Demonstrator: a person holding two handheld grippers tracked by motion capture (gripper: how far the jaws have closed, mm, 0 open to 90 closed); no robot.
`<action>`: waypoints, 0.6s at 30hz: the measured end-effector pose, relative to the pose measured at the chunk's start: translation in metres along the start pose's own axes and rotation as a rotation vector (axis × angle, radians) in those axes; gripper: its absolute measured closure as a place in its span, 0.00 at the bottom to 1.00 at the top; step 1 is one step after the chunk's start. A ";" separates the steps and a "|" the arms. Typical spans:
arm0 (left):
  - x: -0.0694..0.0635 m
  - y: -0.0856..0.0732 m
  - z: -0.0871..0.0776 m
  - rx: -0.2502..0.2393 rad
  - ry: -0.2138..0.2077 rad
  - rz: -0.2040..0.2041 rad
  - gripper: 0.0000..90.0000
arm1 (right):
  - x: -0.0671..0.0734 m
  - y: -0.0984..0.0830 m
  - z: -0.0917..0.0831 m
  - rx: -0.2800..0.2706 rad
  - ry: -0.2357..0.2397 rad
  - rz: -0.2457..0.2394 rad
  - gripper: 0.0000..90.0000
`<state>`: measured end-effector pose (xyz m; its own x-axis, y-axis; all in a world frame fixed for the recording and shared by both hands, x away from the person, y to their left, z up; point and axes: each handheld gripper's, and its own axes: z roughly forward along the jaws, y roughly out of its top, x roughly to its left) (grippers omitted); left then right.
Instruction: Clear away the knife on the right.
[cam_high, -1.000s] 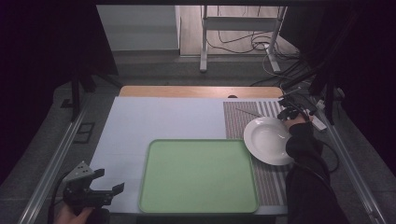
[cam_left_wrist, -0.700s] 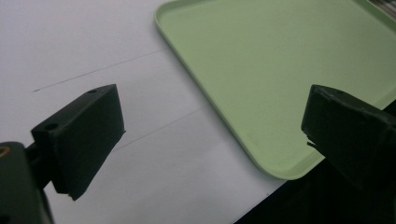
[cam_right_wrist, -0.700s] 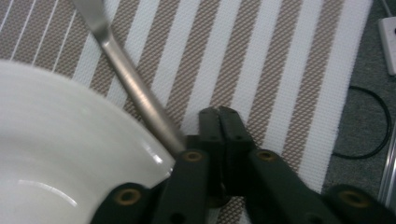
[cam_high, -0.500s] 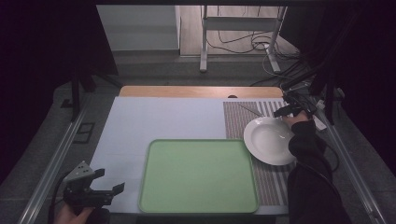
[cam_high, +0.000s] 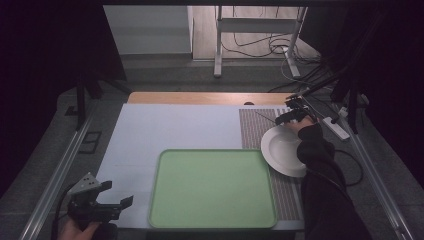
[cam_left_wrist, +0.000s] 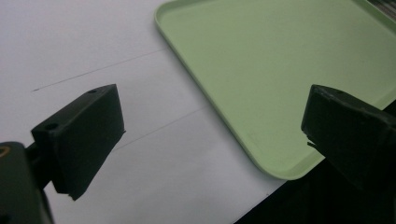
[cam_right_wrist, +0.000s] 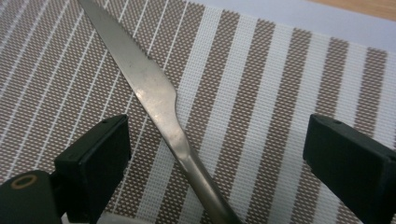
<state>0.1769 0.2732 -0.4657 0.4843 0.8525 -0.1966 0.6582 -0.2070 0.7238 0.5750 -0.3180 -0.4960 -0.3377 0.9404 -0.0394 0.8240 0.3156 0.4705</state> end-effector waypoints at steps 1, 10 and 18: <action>0.000 0.000 0.000 0.000 0.000 0.000 0.06 | 0.000 -0.001 0.003 0.013 -0.011 -0.005 0.15; 0.000 0.000 0.000 0.000 0.001 0.002 0.06 | -0.010 -0.006 -0.001 0.033 0.003 -0.056 0.45; 0.000 0.000 0.000 0.000 0.001 0.002 0.06 | -0.025 -0.013 -0.010 0.065 0.049 -0.097 0.83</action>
<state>0.1767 0.2730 -0.4656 0.4854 0.8524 -0.1944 0.6569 -0.2089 0.7245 0.5677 -0.3471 -0.4924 -0.4376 0.8984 -0.0379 0.8138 0.4136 0.4081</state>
